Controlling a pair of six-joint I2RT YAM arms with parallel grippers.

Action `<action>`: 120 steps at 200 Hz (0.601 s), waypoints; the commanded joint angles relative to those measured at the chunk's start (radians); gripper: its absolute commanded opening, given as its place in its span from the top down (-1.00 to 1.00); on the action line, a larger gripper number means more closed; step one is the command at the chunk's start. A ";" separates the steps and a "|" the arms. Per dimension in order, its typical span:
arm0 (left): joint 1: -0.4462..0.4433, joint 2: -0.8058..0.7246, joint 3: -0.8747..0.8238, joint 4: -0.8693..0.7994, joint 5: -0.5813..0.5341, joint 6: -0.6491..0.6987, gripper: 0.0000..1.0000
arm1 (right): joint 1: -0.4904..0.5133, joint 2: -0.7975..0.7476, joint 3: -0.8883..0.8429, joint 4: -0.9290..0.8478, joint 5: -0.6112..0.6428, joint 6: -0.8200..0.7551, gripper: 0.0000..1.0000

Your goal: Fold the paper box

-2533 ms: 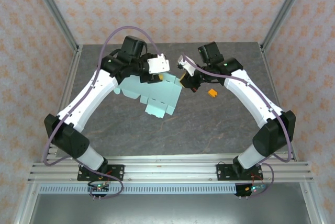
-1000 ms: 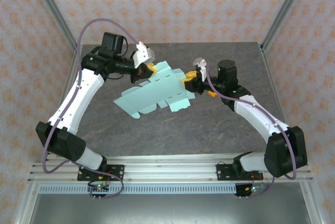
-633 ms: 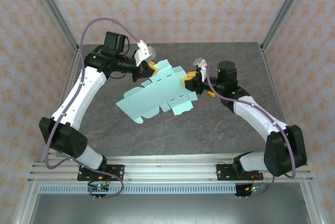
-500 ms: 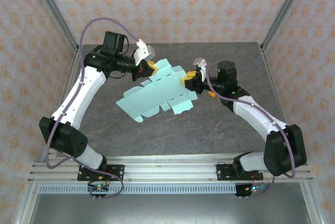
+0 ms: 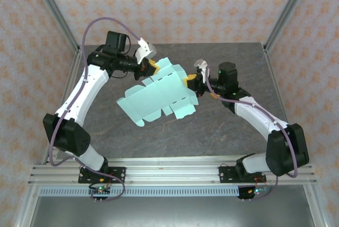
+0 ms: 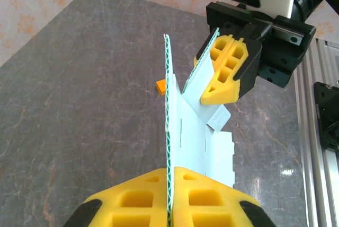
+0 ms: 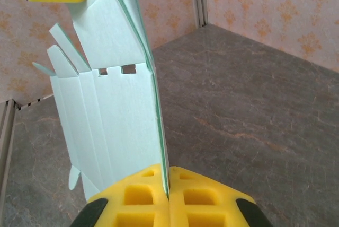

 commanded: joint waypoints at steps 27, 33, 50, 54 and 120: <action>0.011 0.038 0.004 0.044 -0.111 -0.070 0.36 | -0.003 0.025 0.146 -0.356 0.137 0.028 1.00; 0.012 0.042 0.001 0.057 -0.137 -0.087 0.30 | -0.004 0.028 0.157 -0.399 0.146 0.023 1.00; 0.015 0.050 -0.006 0.101 -0.226 -0.145 0.17 | -0.006 0.047 0.205 -0.524 0.171 0.002 1.00; 0.016 0.051 -0.005 0.108 -0.251 -0.162 0.15 | -0.008 0.054 0.221 -0.558 0.178 -0.001 1.00; 0.024 -0.105 -0.300 0.379 -0.679 -0.534 -0.14 | -0.014 0.230 0.494 -0.961 0.275 -0.073 1.00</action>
